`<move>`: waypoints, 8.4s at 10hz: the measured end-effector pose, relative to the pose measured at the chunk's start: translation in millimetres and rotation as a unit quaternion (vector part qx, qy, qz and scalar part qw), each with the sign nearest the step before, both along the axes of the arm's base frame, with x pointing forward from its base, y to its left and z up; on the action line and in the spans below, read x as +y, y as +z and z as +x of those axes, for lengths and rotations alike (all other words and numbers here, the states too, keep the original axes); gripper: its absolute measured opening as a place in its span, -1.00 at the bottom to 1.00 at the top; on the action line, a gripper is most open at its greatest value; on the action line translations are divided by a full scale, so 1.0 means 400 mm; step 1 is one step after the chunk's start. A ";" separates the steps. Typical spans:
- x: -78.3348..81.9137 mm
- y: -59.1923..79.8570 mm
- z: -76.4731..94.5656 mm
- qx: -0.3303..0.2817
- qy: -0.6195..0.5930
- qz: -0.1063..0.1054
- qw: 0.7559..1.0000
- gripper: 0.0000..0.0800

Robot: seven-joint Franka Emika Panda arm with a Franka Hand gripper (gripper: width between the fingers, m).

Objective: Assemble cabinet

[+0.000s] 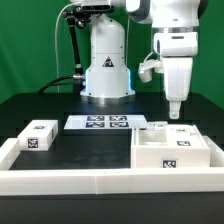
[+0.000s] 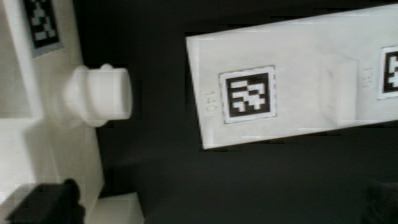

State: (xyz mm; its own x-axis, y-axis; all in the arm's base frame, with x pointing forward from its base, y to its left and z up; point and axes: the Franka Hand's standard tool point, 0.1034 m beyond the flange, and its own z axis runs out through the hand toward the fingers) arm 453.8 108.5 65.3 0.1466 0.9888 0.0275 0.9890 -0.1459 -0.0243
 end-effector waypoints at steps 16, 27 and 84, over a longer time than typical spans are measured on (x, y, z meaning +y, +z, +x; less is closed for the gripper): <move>-0.021 -0.136 -0.144 0.014 0.009 0.024 1.000 -0.83; -0.029 -0.091 -0.134 0.004 0.007 0.015 1.000 -0.82; -0.146 -0.020 0.238 -0.022 0.067 0.009 0.997 -0.82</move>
Offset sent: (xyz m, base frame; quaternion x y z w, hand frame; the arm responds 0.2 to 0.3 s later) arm -0.0434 0.0056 -0.0084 -0.0139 0.0031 -0.0654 0.9978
